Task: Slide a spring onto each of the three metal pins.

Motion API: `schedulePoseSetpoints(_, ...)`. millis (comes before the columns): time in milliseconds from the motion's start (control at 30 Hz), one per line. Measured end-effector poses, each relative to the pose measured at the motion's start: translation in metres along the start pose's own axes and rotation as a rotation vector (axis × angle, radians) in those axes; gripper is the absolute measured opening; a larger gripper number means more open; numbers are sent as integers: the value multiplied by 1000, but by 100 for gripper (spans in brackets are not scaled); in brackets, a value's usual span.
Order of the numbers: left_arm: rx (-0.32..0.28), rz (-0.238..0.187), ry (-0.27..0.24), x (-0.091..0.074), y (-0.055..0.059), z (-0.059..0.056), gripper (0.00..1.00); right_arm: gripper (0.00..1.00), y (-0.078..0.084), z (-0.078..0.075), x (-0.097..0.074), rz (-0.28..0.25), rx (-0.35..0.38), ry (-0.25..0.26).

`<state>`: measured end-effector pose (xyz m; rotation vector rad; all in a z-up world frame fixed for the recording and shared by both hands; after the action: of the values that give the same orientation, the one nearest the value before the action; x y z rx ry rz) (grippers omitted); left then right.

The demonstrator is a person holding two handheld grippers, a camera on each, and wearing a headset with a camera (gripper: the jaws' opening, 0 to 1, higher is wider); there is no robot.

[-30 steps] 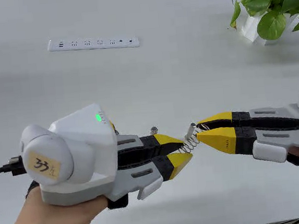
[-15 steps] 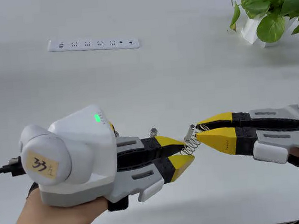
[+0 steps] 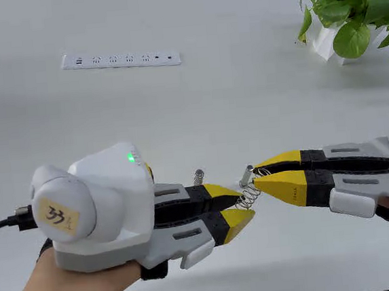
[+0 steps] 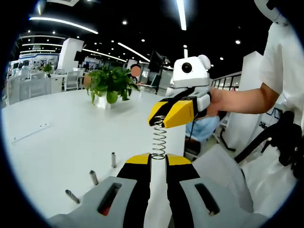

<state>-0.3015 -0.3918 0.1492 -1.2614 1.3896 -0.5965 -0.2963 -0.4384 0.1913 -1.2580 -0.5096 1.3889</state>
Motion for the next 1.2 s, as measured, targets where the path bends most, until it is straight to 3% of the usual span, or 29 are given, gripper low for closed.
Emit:
schedulePoseSetpoints(433,10,10,5,2,3,-2,7,6,2,5,3,33,-32,-3)
schedulePoseSetpoints(867,-1,11,28,4,6,-6,6,6,2,11,6,116,-117,-5)
schedulePoseSetpoints(1200,12,-1,40,3,6,-8,6,7,3,11,5,169,-130,-29)
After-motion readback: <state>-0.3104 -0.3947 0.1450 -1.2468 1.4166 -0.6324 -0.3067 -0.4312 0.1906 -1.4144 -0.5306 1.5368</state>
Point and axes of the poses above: the centre of the closed fingertips' face, and the gripper's own axes: x roughly forward along the fingers, z roughly to its left, y roughly out of its underside, the point moved 3 cm from there along -x, roughly backward along the fingers, and after that the axes turned 8 degrees about z, right-handed, at the moved point
